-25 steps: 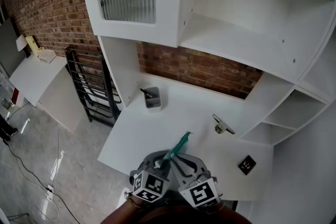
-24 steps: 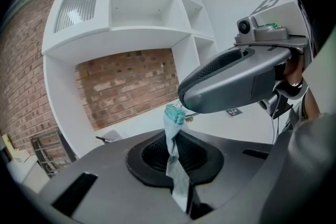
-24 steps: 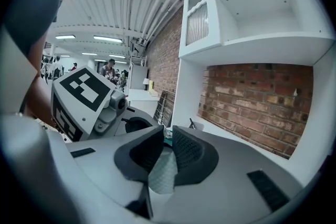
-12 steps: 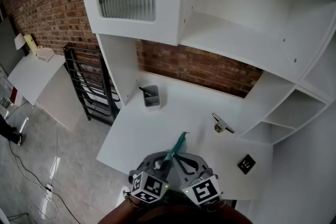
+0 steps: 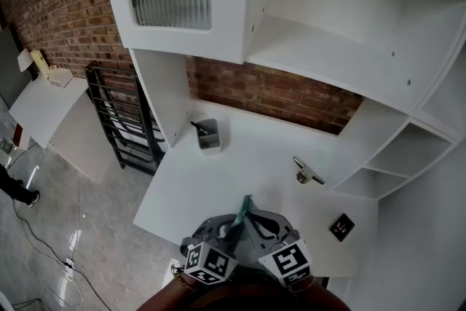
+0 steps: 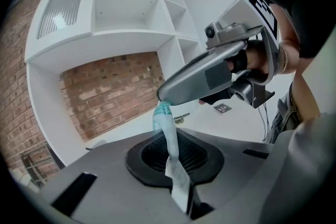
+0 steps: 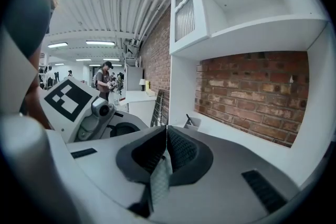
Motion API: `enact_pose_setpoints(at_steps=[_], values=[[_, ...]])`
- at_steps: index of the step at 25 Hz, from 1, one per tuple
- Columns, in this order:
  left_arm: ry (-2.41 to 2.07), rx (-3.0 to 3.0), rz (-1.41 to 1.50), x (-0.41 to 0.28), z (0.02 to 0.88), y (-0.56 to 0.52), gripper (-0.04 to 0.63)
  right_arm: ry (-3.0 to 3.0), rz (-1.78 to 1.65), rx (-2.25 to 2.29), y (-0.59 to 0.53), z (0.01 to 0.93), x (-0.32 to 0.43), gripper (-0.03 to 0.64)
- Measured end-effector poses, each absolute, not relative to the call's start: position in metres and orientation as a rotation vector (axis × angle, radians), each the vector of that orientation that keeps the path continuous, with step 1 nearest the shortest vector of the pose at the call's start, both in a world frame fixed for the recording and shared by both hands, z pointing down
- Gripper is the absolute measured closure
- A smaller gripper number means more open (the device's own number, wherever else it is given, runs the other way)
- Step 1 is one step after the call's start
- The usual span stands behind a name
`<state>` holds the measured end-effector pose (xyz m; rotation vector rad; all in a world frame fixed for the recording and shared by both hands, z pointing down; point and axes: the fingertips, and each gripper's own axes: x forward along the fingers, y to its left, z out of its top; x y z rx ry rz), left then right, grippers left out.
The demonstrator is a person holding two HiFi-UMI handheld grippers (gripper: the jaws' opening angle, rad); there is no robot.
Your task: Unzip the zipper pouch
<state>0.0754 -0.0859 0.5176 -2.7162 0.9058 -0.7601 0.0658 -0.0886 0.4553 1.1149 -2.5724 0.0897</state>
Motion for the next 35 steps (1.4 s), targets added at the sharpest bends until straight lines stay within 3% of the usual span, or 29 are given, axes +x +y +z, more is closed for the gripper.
enact_pose_setpoints(at_steps=[5, 9, 13, 20, 35], values=[[0.942, -2.656, -0.776, 0.072, 0.517, -0.090, 0.564, -2.578, 0.064, 1.074, -0.084, 0.453, 0.062, 0.612], [0.968, -2.686, -0.694, 0.073, 0.504, -0.093, 0.474, -2.576, 0.083, 1.052, -0.082, 0.456, 0.058, 0.612], [0.936, -2.682, -0.684, 0.078, 0.500, -0.094, 0.477, -2.580, 0.100, 1.032, -0.079, 0.461, 0.052, 0.611], [0.956, -2.679, -0.677, 0.078, 0.500, -0.095, 0.545, -2.578, 0.076, 1.034, -0.081, 0.461, 0.053, 0.611], [1.020, -2.654, -0.701, 0.074, 0.505, -0.101, 0.548, -2.540, 0.170, 1.130, -0.092, 0.466, 0.056, 0.611]])
